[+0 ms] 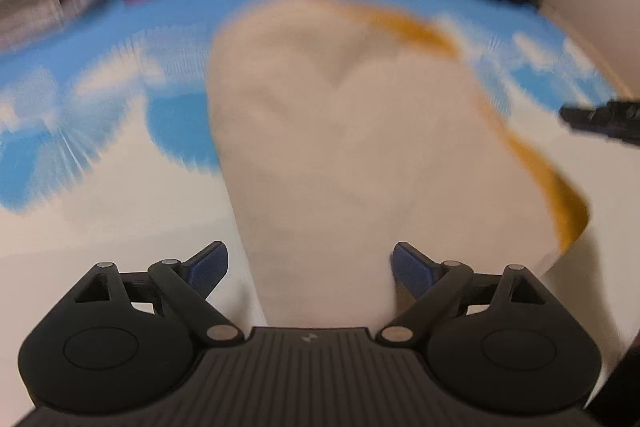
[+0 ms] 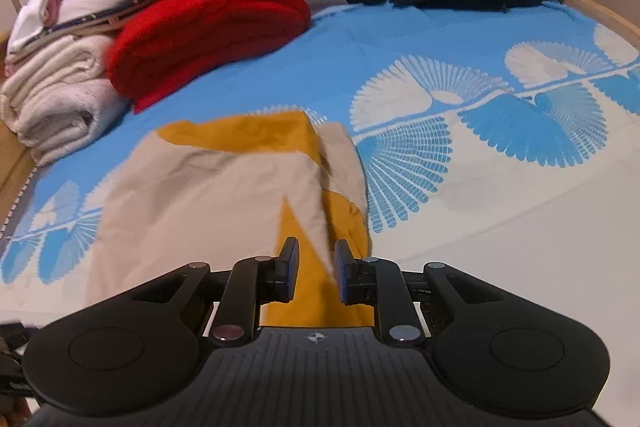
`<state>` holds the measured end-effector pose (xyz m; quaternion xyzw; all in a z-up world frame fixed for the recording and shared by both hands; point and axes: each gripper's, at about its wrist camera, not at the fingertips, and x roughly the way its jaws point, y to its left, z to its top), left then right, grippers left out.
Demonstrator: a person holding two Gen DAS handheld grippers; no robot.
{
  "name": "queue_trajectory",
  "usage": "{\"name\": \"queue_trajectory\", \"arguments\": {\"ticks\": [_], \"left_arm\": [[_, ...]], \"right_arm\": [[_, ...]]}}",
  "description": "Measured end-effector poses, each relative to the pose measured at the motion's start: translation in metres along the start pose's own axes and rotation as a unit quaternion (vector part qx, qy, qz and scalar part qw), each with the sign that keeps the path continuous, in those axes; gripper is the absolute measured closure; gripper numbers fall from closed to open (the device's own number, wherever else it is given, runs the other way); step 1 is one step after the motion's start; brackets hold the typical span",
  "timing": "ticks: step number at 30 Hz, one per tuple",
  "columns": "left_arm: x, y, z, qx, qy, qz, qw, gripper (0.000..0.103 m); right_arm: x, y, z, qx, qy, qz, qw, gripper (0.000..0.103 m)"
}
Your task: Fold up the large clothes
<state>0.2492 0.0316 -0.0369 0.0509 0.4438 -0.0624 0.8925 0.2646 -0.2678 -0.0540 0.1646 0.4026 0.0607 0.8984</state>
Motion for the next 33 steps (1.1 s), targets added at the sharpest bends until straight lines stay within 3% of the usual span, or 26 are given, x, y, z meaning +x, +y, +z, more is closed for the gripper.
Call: {"name": "queue_trajectory", "arguments": {"ticks": [4,7,14,16,19,25,28,33], "left_arm": [[-0.076,-0.012,-0.008,-0.017,-0.1,0.04,0.994,0.001],[-0.13,-0.023,-0.031,-0.038,-0.155,0.057,0.9856,0.0],[-0.207,-0.072,-0.116,-0.068,-0.212,0.097,0.97,0.0],[-0.218,-0.082,-0.143,-0.081,-0.21,0.099,0.9692,0.0],[-0.222,-0.092,-0.167,-0.084,-0.186,0.092,0.9746,0.0],[-0.228,-0.09,-0.179,-0.098,-0.181,0.095,0.9741,0.0],[-0.226,-0.088,-0.182,-0.11,-0.173,0.087,0.9748,0.0],[-0.209,-0.094,-0.178,-0.087,-0.17,0.092,0.9773,0.0]], "right_arm": [[-0.048,0.012,-0.004,-0.015,-0.041,-0.001,0.999,0.078],[-0.096,0.018,-0.017,-0.01,-0.091,-0.005,0.996,0.075],[-0.194,0.026,-0.081,-0.047,-0.2,-0.023,0.978,0.066],[-0.21,0.025,-0.101,-0.06,-0.213,-0.029,0.975,0.066],[-0.221,0.025,-0.129,-0.085,-0.217,-0.037,0.972,0.065],[-0.223,0.023,-0.162,-0.076,-0.169,-0.047,0.982,0.065],[-0.222,0.035,-0.173,-0.103,-0.165,-0.039,0.98,0.064],[-0.213,0.042,-0.181,-0.123,-0.152,-0.035,0.98,0.061]]}}
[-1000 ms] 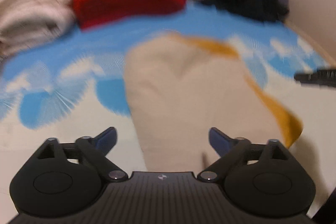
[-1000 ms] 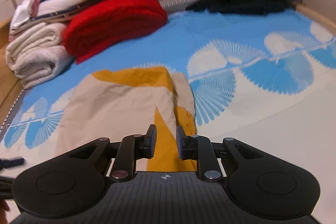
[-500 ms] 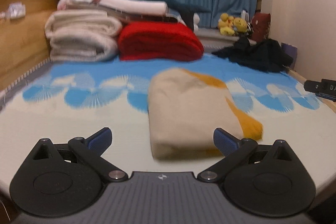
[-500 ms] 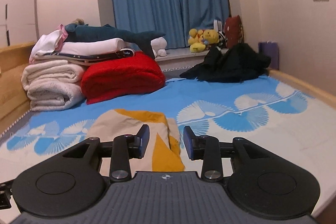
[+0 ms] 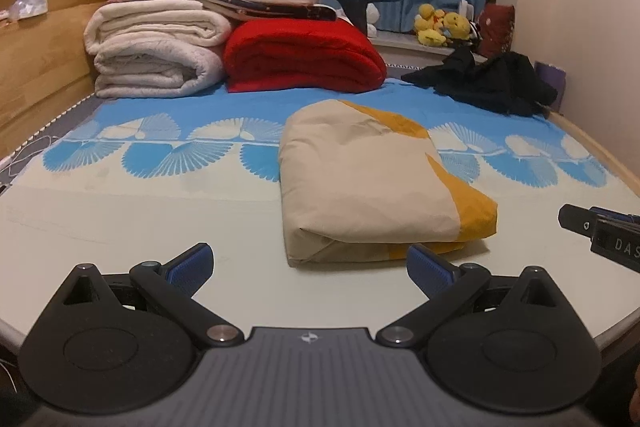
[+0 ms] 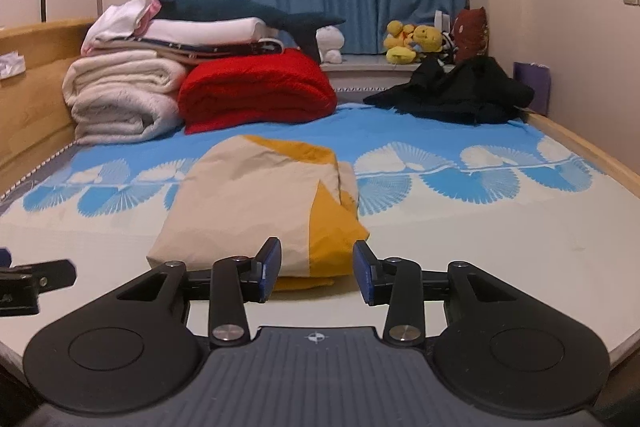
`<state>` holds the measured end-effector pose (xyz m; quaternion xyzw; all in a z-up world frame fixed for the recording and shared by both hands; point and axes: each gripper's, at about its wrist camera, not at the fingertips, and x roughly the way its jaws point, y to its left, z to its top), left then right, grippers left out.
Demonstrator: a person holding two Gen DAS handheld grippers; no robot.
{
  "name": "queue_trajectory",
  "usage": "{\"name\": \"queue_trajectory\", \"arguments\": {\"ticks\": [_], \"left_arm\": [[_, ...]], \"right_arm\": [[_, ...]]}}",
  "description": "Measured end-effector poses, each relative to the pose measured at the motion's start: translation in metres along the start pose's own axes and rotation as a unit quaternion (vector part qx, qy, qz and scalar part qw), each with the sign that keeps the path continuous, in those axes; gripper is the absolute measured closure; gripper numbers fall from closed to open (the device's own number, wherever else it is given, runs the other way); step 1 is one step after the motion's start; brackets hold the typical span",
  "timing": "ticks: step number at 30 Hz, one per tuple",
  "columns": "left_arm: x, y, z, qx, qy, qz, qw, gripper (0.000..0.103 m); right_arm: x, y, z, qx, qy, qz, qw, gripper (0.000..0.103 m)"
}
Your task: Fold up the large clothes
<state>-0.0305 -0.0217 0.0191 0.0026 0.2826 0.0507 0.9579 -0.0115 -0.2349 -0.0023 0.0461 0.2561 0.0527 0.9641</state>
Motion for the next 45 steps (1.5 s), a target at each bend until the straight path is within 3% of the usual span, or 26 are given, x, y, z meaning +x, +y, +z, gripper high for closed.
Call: {"name": "queue_trajectory", "arguments": {"ticks": [8,33,36,38,41,45], "left_arm": [[0.022,0.003,-0.002,-0.016,0.016,-0.001,0.9997,0.0],[0.039,-0.007,-0.009,-0.019,0.031,0.004,0.9993,0.0],[0.04,-0.007,-0.01,-0.021,0.031,0.004,0.9993,0.0],[0.04,-0.007,-0.01,-0.022,0.03,0.005,0.9993,0.0],[0.041,-0.007,-0.01,-0.024,0.032,0.006,0.9992,0.0],[0.041,-0.006,-0.011,-0.023,0.034,0.006,0.9991,0.0]], "right_arm": [[0.01,0.005,-0.007,-0.011,0.014,-0.002,1.0,0.06],[0.019,0.0,-0.009,-0.016,0.042,0.002,0.999,0.054],[0.018,0.0,-0.009,-0.016,0.043,0.003,0.999,0.047],[0.019,0.0,-0.01,-0.017,0.045,0.001,0.999,0.031],[0.019,-0.001,-0.01,-0.017,0.047,-0.001,0.999,0.019],[0.021,-0.001,-0.011,-0.018,0.051,-0.004,0.999,0.01]]}}
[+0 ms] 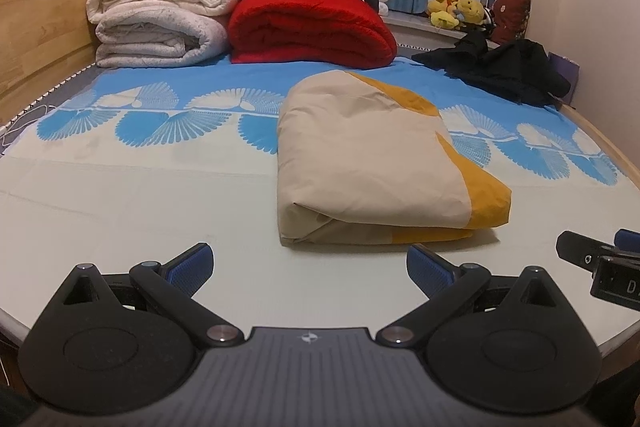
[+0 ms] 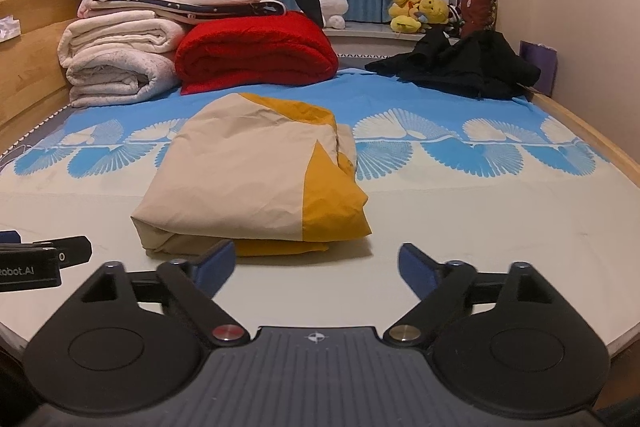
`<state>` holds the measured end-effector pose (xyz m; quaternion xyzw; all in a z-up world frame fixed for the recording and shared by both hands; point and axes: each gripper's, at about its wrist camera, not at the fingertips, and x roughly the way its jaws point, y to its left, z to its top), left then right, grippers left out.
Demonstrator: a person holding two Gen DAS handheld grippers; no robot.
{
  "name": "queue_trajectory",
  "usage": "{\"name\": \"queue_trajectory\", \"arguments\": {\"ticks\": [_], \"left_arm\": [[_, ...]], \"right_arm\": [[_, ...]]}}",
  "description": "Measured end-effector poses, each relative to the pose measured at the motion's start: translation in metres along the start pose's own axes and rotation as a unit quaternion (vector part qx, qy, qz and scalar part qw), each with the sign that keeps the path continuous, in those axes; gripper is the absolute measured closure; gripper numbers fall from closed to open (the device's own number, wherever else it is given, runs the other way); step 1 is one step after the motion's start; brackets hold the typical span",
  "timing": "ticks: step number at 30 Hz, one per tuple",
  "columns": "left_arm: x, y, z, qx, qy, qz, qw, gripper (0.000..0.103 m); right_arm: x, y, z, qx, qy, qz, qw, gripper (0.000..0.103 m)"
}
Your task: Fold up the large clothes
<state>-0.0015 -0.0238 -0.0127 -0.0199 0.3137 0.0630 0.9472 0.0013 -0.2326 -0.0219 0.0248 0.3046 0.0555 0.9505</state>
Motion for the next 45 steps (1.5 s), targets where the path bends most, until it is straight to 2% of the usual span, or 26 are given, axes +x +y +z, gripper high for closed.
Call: {"name": "queue_trajectory", "arguments": {"ticks": [14,45], "left_arm": [[0.0003,0.0004,-0.0015,0.002,-0.001,0.0,1.0,0.0],[-0.001,0.0013,-0.0015,0.015,-0.007,-0.012,0.9998,0.0]], "right_arm": [[0.0038,0.0005,-0.0017,0.0,0.007,-0.005,1.0,0.006],[0.0038,0.0023,-0.001,-0.001,0.007,-0.005,1.0,0.006]]}}
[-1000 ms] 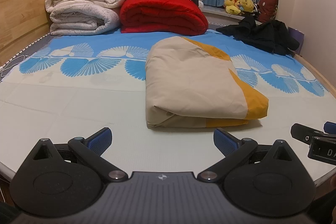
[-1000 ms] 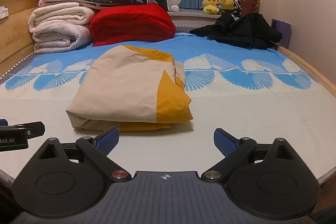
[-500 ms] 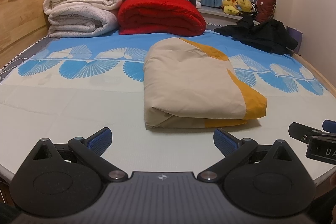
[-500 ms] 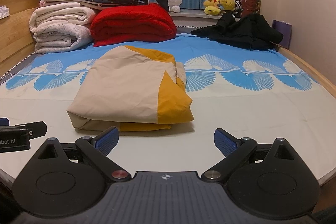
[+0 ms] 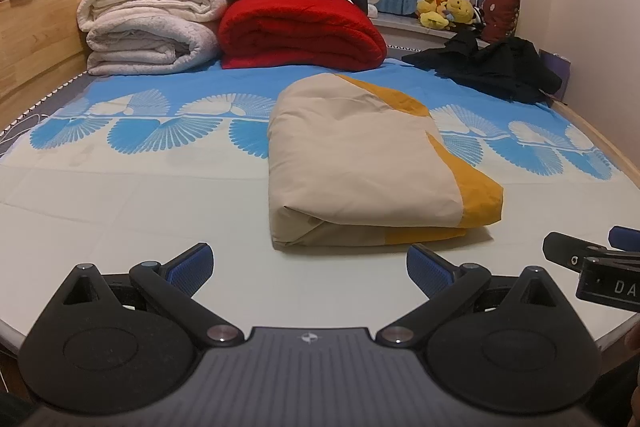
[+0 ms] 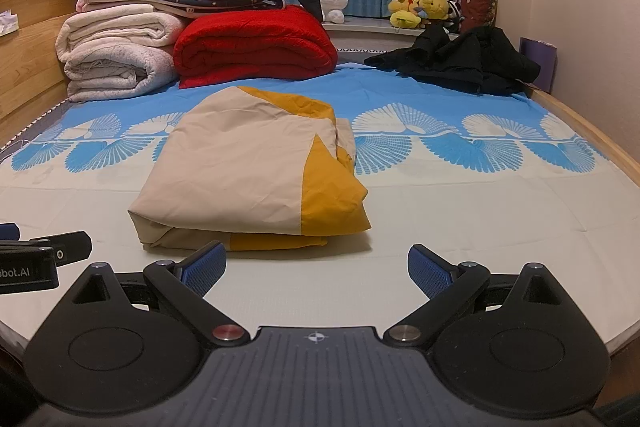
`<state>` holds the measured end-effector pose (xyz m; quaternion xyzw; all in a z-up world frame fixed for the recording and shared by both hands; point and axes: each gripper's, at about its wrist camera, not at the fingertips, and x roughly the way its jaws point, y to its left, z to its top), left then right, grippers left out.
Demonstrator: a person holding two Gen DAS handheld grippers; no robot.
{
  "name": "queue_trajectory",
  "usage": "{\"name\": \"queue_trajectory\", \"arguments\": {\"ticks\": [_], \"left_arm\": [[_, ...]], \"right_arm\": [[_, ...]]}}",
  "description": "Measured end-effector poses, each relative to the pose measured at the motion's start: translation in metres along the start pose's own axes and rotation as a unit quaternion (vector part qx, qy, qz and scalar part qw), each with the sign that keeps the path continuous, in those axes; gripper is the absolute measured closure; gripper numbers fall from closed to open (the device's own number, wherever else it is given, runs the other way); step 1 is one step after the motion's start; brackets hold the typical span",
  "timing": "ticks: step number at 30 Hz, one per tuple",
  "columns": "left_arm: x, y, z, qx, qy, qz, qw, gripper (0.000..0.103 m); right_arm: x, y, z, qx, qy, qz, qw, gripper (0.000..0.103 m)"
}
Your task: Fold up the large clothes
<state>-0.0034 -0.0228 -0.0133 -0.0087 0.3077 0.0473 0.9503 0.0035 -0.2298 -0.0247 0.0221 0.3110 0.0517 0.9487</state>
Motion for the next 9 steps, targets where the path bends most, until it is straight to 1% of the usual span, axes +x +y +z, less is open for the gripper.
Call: {"name": "queue_trajectory", "arguments": {"ticks": [9], "left_arm": [[0.001,-0.0003,0.0002,0.003,-0.001,-0.004,1.0,0.0]], "right_arm": [[0.0,0.0007,0.0,0.0,0.0,0.0,1.0,0.006]]}}
